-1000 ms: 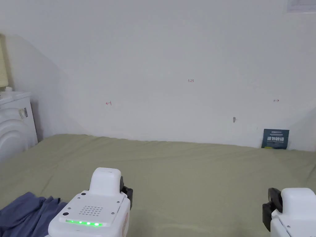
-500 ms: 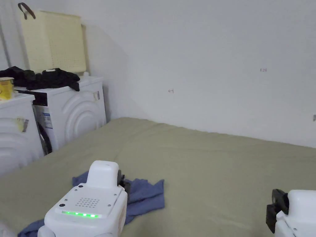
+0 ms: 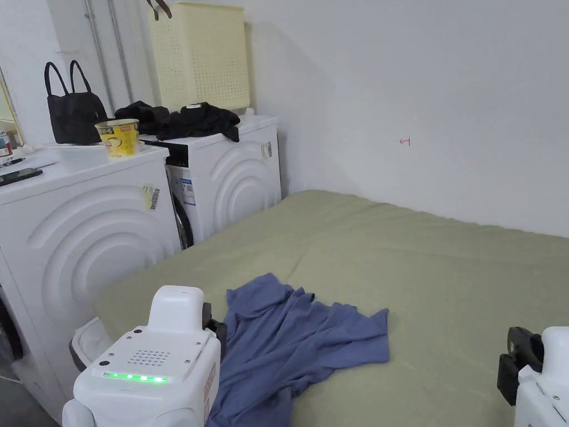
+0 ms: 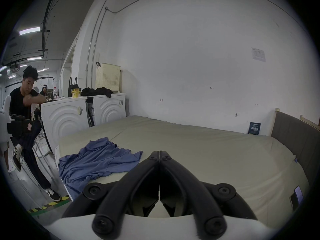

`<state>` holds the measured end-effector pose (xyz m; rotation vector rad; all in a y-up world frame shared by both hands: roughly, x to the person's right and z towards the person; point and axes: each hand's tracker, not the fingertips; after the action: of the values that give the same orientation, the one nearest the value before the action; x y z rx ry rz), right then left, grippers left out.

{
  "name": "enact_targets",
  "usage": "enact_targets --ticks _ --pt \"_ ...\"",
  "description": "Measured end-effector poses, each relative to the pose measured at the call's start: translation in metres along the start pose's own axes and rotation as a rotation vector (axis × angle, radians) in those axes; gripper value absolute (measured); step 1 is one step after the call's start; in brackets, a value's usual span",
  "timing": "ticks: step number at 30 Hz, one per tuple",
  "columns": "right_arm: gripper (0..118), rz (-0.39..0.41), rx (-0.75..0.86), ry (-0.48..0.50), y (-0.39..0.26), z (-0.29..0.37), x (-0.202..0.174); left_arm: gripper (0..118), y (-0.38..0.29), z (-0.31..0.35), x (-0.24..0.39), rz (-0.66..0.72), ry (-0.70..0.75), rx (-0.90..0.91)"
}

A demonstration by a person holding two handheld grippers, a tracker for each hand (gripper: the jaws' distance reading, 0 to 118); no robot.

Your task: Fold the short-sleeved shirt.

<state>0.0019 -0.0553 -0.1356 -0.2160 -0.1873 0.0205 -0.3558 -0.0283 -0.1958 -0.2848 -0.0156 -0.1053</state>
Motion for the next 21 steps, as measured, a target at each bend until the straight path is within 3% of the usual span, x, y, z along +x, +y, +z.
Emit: enact_targets --ticks 11,17,21 --pt "0 0.0 -0.041 -0.01 -0.009 -0.021 0.007 0 0.0 -0.063 0.011 0.017 -0.056 -0.08" --pt "0 0.003 -0.122 0.006 -0.029 -0.038 0.007 0 -0.011 -0.154 0.034 0.025 -0.171 -0.289" --pt "0 -0.003 -0.171 0.019 -0.047 -0.054 0.005 0 -0.029 -0.238 0.051 -0.006 -0.164 -0.439"
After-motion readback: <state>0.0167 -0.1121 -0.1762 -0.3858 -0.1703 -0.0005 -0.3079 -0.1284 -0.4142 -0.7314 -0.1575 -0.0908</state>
